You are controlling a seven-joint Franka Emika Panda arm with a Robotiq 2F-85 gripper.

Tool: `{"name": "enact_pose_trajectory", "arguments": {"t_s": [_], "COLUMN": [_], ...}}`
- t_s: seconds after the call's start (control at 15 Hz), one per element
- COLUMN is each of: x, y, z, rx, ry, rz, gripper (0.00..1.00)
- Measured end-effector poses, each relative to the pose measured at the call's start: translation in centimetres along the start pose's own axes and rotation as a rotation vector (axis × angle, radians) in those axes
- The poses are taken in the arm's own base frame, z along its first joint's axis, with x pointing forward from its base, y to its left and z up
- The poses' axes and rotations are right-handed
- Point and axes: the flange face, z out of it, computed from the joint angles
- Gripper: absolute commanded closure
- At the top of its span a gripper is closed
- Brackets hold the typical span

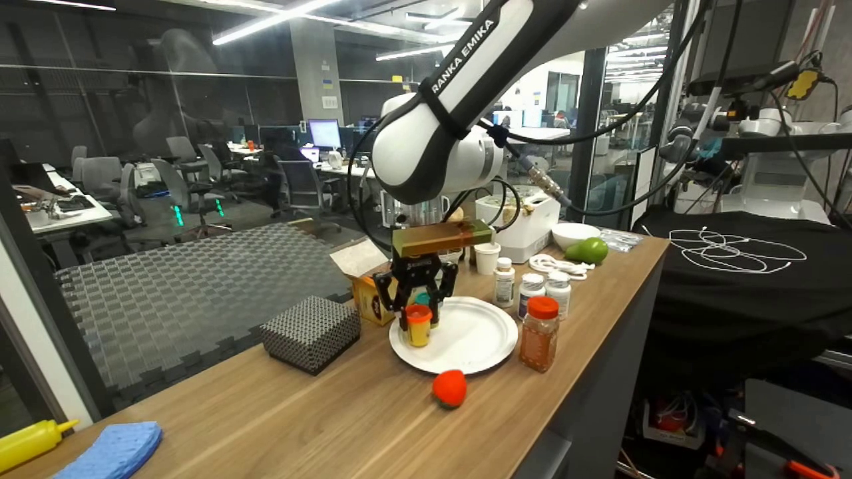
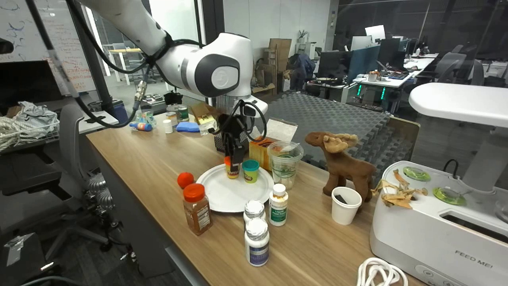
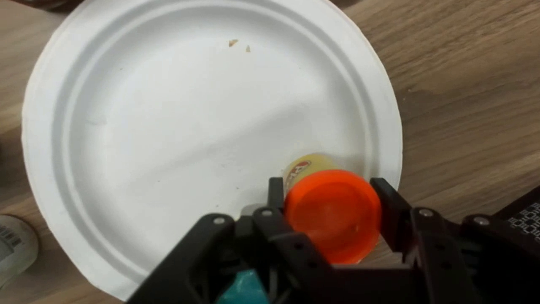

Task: Pick up all the objects surrounding the white plate and arrange them on the plate

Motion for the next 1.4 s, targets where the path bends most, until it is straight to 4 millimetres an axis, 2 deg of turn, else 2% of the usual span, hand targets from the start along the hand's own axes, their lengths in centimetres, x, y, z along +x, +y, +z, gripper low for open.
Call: {"name": "enact_pose_trajectory", "arguments": {"t_s": [0.47, 0.53, 0.6, 0.8, 1.13, 1.4], "x": [0.7, 0.7, 0.7, 0.5, 0.0, -0.8], "y": [0.1, 0.0, -0.1, -0.4, -1.1, -0.6], "z": [0.2, 0.3, 0.3, 0.3, 0.0, -2.0], "rx": [0.004, 0.003, 0.002, -0.006, -0.039, -0.065], "ry": [0.020, 0.022, 0.023, 0.027, 0.049, 0.104], "rz": [0.053, 0.057, 0.059, 0.053, 0.045, 0.051], "gripper": [0.72, 0.22, 0.21, 0.01, 0.00, 0.00]}}
